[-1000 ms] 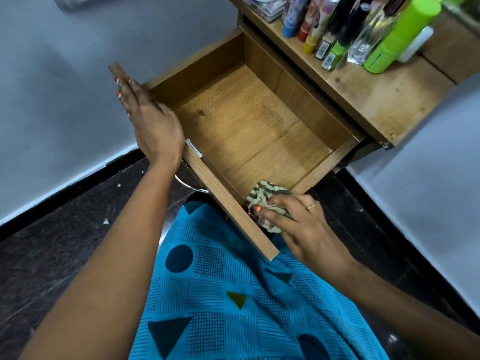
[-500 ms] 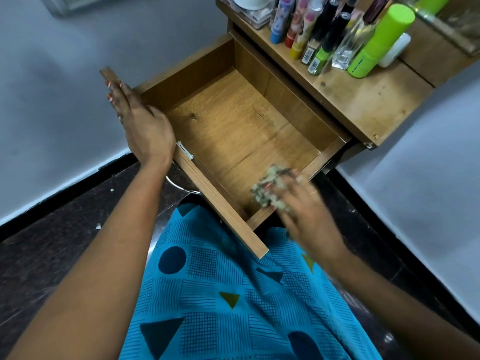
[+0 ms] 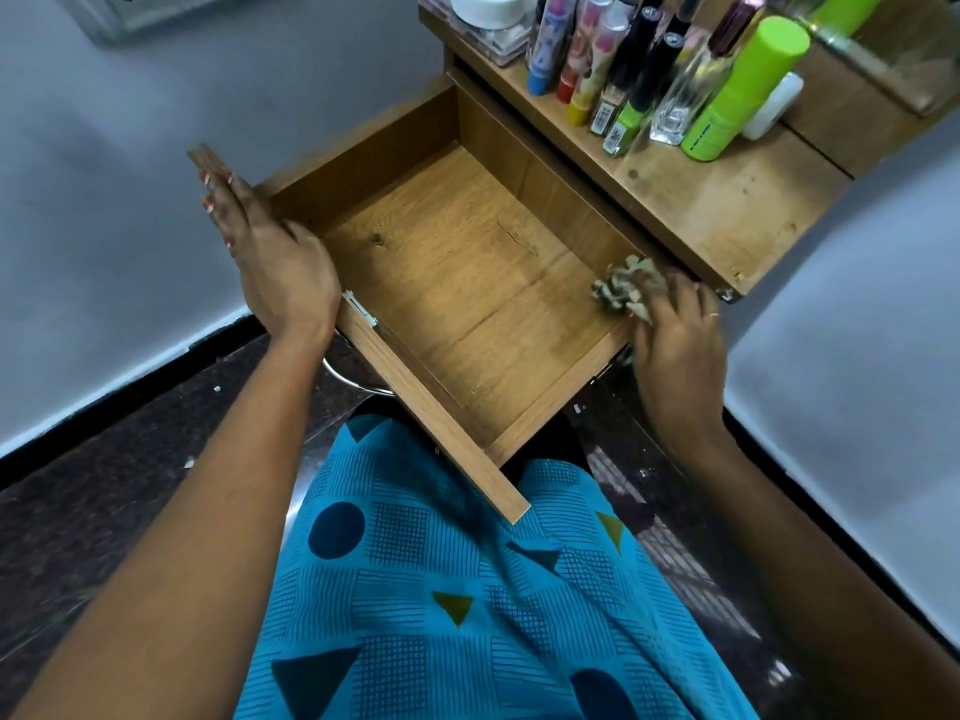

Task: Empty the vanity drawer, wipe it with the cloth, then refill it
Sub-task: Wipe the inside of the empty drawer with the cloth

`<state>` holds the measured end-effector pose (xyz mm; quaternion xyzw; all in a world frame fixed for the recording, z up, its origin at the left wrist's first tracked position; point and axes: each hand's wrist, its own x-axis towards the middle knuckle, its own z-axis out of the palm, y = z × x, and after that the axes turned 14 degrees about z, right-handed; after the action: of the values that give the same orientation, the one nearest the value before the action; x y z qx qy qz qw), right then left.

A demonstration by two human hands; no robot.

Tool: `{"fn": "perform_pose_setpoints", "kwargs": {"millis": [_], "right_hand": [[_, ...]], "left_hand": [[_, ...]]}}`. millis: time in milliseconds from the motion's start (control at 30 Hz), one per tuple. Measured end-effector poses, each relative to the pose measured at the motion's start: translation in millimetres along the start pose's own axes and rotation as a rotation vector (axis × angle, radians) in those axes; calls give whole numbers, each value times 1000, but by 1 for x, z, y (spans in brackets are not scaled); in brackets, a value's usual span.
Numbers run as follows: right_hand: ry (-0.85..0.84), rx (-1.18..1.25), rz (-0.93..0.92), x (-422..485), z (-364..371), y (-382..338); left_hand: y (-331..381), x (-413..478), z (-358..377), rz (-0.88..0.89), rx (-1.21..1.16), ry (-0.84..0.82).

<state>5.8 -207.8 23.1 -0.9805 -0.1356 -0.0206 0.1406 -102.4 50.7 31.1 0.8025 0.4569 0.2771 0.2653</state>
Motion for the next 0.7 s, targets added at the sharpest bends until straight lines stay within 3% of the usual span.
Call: {"fn": "perform_pose_setpoints", "kwargs": {"millis": [233, 533, 700], "right_hand": [[77, 79, 196, 5, 16, -13], [21, -229, 43, 29, 19, -28], [17, -236, -67, 44, 23, -46]], "left_hand": [[0, 1, 0, -3, 4, 3], [0, 1, 1, 6, -10, 3], [0, 1, 1, 11, -12, 6]]}}
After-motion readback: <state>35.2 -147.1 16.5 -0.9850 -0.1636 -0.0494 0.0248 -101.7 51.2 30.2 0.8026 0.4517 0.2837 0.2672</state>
